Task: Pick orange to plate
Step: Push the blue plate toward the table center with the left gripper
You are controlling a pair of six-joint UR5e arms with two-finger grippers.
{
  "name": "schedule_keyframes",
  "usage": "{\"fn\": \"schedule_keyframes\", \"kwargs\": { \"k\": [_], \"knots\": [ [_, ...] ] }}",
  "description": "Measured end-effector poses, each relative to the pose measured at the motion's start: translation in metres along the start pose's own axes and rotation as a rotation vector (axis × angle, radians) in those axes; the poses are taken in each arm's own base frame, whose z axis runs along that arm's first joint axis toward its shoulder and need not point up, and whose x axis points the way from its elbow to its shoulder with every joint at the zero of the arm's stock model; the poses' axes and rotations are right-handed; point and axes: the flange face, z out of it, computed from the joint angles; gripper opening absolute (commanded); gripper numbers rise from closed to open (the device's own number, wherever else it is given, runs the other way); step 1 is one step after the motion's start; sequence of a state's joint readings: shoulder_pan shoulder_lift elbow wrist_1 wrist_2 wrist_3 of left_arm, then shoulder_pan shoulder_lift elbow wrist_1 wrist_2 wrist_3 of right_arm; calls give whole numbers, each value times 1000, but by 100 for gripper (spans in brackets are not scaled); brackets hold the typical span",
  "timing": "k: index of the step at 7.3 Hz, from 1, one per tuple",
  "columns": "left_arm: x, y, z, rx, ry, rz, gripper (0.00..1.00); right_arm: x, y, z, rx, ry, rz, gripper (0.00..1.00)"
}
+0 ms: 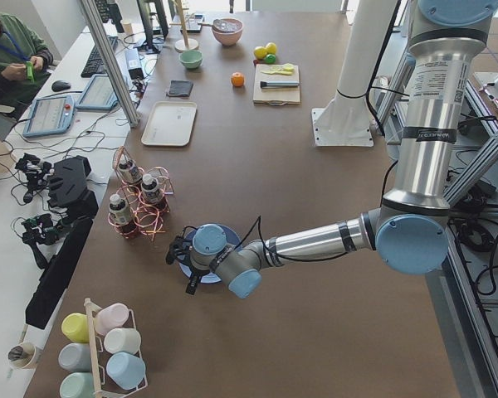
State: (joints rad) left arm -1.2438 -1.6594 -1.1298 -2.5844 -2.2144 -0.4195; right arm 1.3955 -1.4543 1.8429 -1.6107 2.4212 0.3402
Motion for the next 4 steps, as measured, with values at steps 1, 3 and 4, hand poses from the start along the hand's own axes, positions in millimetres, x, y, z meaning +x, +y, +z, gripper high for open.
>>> {"fn": "schedule_keyframes", "kwargs": {
  "k": [1, 3, 4],
  "knots": [
    [0, 1, 3, -5, -2, 0, 97, -3, -1, 1, -1, 3, -3, 100],
    [-2, 4, 6, -14, -4, -3, 97, -7, -4, 4, 0, 13, -11, 100],
    [-4, 7, 8, -21, -4, -6, 97, -7, -5, 5, 1, 19, -13, 100]
  ]
}}
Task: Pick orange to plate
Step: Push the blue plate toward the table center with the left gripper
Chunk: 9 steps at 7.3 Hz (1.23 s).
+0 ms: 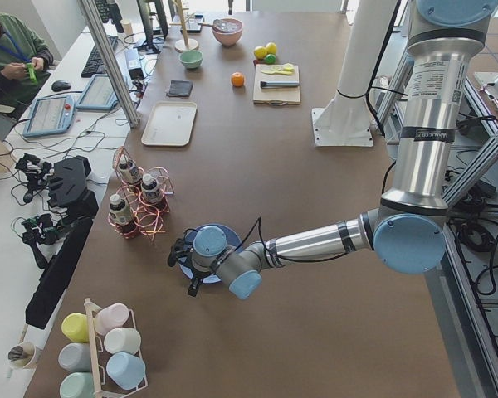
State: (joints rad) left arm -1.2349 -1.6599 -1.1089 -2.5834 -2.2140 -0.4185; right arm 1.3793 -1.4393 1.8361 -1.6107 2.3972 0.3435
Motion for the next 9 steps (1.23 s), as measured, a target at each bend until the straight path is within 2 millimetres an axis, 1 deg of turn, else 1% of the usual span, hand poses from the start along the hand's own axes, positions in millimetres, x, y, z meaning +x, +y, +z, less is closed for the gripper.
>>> {"fn": "schedule_keyframes", "kwargs": {
  "k": [1, 2, 3, 6, 8, 9],
  "knots": [
    [-3, 5, 2, -9, 0, -3, 84, 0, -1, 1, 2, 7, 0, 100],
    [-5, 10, 5, -19, 1, -5, 33, 1, -1, 0, 5, 15, -2, 100],
    [-5, 16, 7, -29, 5, -7, 0, 0, -1, -1, 9, 20, -4, 100],
    [-5, 23, 8, -51, 32, -15, 0, -1, -1, -3, 16, 27, -9, 100],
    [4, 22, 5, -79, 101, -55, 0, -2, -1, -3, 18, 30, -10, 100],
    [12, 16, -1, -95, 155, -87, 0, -2, -1, -3, 18, 30, -10, 100]
  ]
}}
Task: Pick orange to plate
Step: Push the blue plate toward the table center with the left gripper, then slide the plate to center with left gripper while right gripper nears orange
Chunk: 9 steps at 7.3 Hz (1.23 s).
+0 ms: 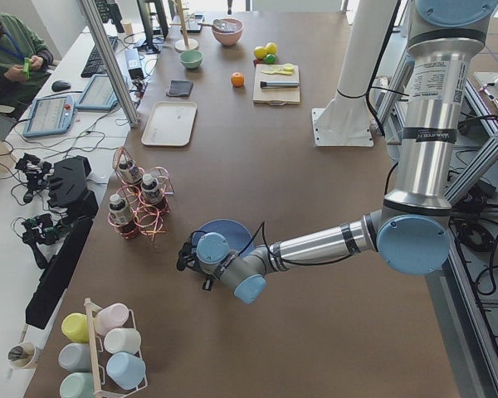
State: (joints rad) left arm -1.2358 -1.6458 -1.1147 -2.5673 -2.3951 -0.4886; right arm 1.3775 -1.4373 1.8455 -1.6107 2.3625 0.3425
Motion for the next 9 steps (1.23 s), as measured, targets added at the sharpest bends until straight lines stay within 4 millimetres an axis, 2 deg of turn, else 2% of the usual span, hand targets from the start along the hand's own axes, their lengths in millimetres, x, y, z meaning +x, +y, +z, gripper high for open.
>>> {"fn": "schedule_keyframes", "kwargs": {
  "k": [3, 5, 6, 7, 9],
  "knots": [
    [51, -32, -33, -33, 86, -37, 0, 0, 0, 0, -1, 0, 1, 100],
    [107, -55, -66, -43, 167, -86, 0, -3, -2, 2, 8, -2, -16, 100],
    [145, -61, -82, -38, 202, -132, 0, -8, -3, 6, 17, -6, -33, 100],
    [189, -60, -90, -40, 226, -171, 0, -14, -3, 13, 17, -9, -35, 100],
    [289, -59, -88, -25, 245, -268, 0, -38, -6, 24, 12, -19, 35, 100]
  ]
}}
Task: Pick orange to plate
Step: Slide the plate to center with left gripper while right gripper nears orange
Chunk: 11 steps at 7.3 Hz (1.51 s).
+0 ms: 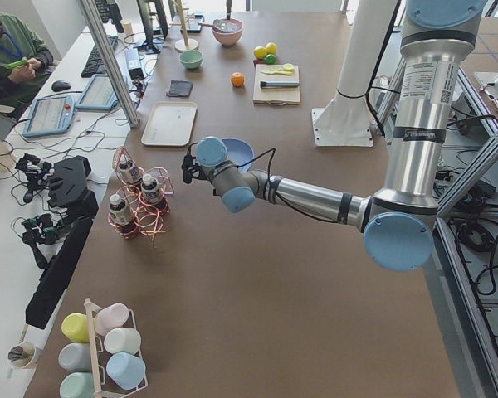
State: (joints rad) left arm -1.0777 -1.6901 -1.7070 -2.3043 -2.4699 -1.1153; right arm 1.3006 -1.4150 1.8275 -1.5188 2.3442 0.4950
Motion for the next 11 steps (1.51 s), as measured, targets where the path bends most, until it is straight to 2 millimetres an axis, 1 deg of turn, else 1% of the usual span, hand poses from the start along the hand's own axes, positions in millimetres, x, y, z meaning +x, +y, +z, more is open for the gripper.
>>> {"fn": "schedule_keyframes", "kwargs": {
  "k": [1, 2, 3, 4, 5, 6, 7, 8, 9, 10, 11],
  "knots": [
    [47, 9, 24, 20, 12, -41, 0, -28, -3, 10, 2, -2, 34, 100],
    [91, 19, 54, 39, 23, -67, 0, -65, -5, 26, 12, 2, 57, 100],
    [131, 31, 86, 58, 26, -86, 0, -99, -4, 42, 29, 10, 91, 100],
    [169, 46, 117, 83, 18, -101, 0, -127, 2, 57, 45, 12, 127, 100],
    [205, 67, 151, 115, 8, -115, 0, -150, 8, 70, 48, 5, 156, 100],
    [232, 89, 181, 144, 5, -128, 0, -173, 15, 82, 48, 2, 181, 100],
    [250, 111, 203, 162, 5, -138, 0, -194, 20, 94, 56, 5, 197, 100],
    [259, 131, 221, 170, 2, -139, 0, -210, 24, 110, 62, 1, 207, 100],
    [262, 147, 237, 179, -7, -134, 0, -217, 26, 125, 65, -7, 212, 100],
    [262, 157, 249, 186, -16, -130, 0, -216, 26, 139, 64, -8, 216, 100],
    [260, 161, 257, 188, -26, -127, 63, -214, 25, 147, 63, -2, 220, 100]
  ]
}}
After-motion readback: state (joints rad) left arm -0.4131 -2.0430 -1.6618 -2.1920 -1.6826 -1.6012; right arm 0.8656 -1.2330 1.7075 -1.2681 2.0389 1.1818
